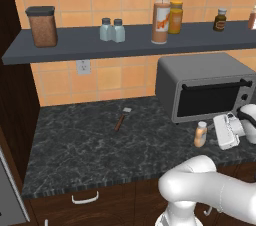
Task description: Put the shaker and condiment bottle from the counter next to their counterparts in the cabinet.
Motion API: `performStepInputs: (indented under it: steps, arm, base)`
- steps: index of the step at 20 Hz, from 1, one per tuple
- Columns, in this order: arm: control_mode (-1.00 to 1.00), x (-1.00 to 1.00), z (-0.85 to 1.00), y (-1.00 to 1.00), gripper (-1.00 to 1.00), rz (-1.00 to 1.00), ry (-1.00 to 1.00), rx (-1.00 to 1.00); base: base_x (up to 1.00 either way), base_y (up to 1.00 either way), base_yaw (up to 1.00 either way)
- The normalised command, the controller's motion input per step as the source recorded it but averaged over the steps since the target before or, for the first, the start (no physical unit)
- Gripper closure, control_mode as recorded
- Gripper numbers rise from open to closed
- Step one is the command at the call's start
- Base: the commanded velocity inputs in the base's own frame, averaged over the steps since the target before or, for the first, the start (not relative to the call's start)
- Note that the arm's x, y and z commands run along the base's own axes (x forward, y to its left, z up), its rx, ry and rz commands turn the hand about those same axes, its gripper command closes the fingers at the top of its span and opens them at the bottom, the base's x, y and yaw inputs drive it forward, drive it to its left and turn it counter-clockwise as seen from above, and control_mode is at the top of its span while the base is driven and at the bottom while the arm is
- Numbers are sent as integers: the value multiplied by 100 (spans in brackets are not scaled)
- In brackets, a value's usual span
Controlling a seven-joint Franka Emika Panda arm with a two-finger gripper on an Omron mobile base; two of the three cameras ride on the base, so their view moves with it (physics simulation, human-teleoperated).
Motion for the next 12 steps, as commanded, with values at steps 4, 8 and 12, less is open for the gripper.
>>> performStepInputs:
  steps: [4, 8, 12]
  arm:
    - [-100, 2, 0, 8, -100, 0, 2, 0]
    - [-100, 2, 0, 5, -100, 0, 2, 0]
    - [-100, 2, 0, 6, -100, 0, 1, 0]
  base:
    - [0, 0, 0]
    - [0, 0, 0]
    - [0, 0, 0]
